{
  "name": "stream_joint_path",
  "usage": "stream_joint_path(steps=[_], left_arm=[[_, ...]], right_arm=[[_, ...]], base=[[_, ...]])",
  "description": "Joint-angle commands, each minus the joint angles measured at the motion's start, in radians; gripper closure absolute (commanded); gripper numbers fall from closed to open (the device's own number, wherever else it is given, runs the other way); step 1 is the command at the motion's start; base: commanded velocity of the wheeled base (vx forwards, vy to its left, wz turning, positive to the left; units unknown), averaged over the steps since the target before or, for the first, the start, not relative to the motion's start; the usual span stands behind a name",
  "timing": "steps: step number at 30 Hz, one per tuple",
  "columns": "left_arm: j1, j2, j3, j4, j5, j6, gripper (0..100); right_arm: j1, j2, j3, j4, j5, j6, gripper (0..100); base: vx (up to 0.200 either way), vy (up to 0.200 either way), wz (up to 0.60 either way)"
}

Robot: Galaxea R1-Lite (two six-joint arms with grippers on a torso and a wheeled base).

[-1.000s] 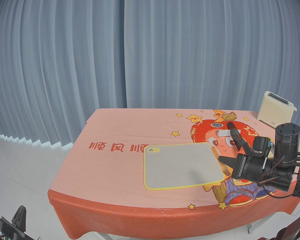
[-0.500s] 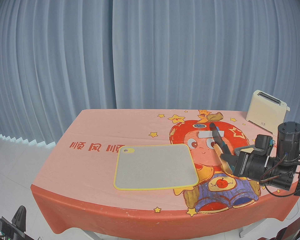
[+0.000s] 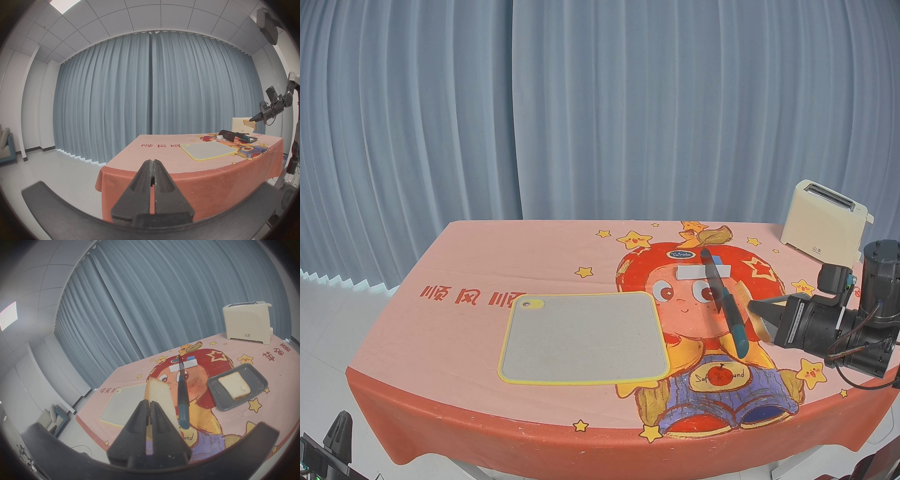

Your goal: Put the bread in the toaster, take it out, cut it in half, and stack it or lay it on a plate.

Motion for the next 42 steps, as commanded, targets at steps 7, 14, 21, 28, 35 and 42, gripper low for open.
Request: stream_joint_path(steps=[7,14,21,28,35,42], left_arm=[[0.0,0.001,0.018,0.0,0.0,0.0,100],[0.0,0.001,0.018,0.0,0.0,-0.001,100],[0.002,0.001,0.018,0.0,0.0,-0.001,100],[0.0,0.0,0.018,0.0,0.0,-0.001,100],[0.0,0.001,0.018,0.0,0.0,-0.001,100],[0.0,0.001,0.018,0.0,0.0,-0.001,100]], right_arm=[[-0.048,-0.002,0.005,-0.001,0.0,-0.049,100],[-0.048,-0.002,0.008,-0.001,0.0,-0.051,100],[-0.069,-0.002,0.006,-0.001,0.0,-0.054,100],[-0.088,-0.002,0.008,-0.001,-0.002,-0.087,100],[-0.095,-0.002,0.008,-0.001,-0.002,-0.089,100],[-0.114,-0.003,0.006,-0.001,-0.002,-0.094,100]], base=[[0.0,0.0,0.0],[0.0,-0.171,0.0],[0.0,-0.086,0.0],[0.0,0.0,0.0],[0.0,0.0,0.0],[0.0,0.0,0.0]])
